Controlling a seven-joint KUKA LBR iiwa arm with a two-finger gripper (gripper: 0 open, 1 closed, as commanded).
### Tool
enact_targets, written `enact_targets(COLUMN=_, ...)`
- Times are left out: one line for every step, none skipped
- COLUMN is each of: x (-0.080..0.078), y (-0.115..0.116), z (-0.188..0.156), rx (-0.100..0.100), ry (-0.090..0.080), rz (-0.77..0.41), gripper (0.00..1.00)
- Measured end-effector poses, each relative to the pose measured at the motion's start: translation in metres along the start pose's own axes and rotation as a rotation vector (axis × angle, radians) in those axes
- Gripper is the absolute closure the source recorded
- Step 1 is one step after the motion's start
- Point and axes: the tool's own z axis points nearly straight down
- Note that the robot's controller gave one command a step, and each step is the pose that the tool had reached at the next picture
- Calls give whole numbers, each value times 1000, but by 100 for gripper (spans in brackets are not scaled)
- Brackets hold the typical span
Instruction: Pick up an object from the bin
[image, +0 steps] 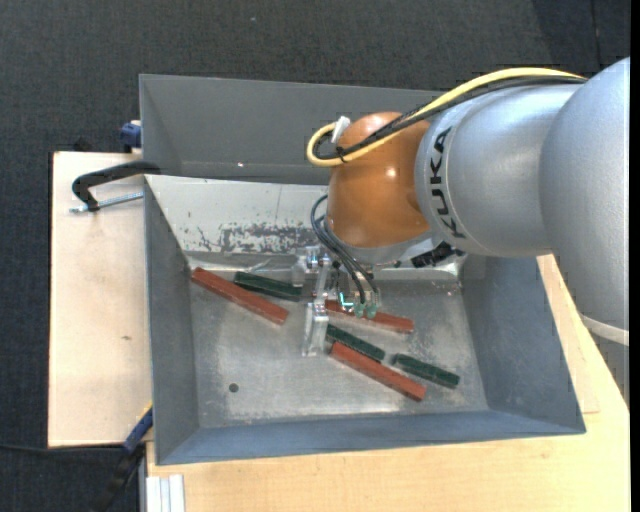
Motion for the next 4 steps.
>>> enact_targets(x=-2, y=0, z=-4, rx=-1, ry=-8, rz=3, gripper=0)
enact_targets(x=-7, y=27, z=18, rx=-1, ry=-10, rz=195, gripper=0)
enact_targets(x=-23, y=34, z=55, rx=-3, ry=-14, rz=-24, gripper=100)
enact_targets(x=-23, y=34, z=55, rx=-3, ry=-14, rz=-23, gripper=100)
